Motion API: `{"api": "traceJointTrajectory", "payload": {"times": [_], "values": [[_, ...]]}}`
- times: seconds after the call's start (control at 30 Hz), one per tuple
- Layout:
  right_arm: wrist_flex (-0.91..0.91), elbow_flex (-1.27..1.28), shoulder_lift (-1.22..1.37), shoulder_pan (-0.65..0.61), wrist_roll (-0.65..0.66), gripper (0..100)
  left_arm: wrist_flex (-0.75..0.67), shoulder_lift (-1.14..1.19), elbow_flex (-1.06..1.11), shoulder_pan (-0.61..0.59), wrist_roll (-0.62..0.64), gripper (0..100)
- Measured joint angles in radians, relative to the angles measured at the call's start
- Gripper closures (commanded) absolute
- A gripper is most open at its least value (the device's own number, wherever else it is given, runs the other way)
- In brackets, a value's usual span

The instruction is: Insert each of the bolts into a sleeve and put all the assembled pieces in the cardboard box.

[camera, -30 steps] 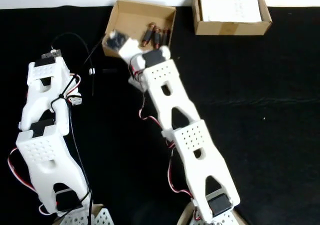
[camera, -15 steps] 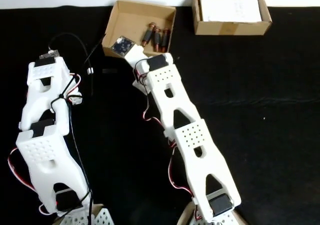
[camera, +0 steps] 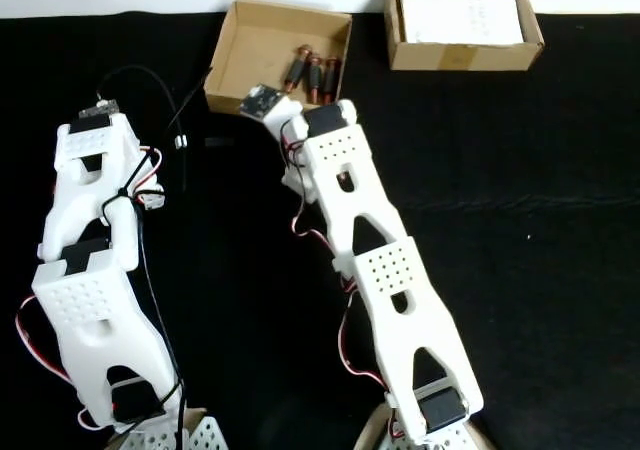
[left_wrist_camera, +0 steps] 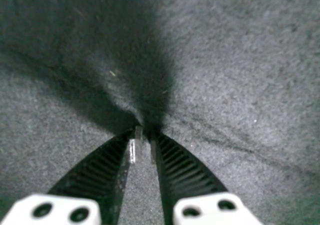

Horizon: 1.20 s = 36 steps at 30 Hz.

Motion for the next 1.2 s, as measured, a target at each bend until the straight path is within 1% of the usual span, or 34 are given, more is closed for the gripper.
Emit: {"api": "traceJointTrajectory", "payload": {"times": [0.2,0.37,0.43,0.57,0.63,0.67,0.93,0.97,1.03,1.13,1.2], "values": [[0.028,0.023,-0.044,-0.057,-0.040,99.1,0.000,0.000,0.000,0.000,0.000,96],[0.026,0.241,-0.132,-0.103,-0.046,97.9,0.000,0.000,0.000,0.000,0.000,96],[0.026,0.327,-0.178,-0.109,-0.048,92.9,0.000,0.000,0.000,0.000,0.000,96],[0.026,0.439,-0.232,-0.118,-0.048,78.4,0.000,0.000,0.000,0.000,0.000,96],[0.026,0.462,-0.244,-0.121,-0.046,73.8,0.000,0.000,0.000,0.000,0.000,96],[0.029,0.468,-0.250,-0.124,-0.046,73.1,0.000,0.000,0.000,0.000,0.000,96],[0.031,0.480,-0.252,-0.130,-0.046,74.2,0.000,0.000,0.000,0.000,0.000,96],[0.031,0.482,-0.252,-0.130,-0.046,76.2,0.000,0.000,0.000,0.000,0.000,96],[0.031,0.482,-0.252,-0.130,-0.046,83.1,0.000,0.000,0.000,0.000,0.000,96],[0.026,0.473,-0.249,-0.124,-0.046,99.1,0.000,0.000,0.000,0.000,0.000,96],[0.026,0.468,-0.241,-0.117,-0.046,98.0,0.000,0.000,0.000,0.000,0.000,96]]}}
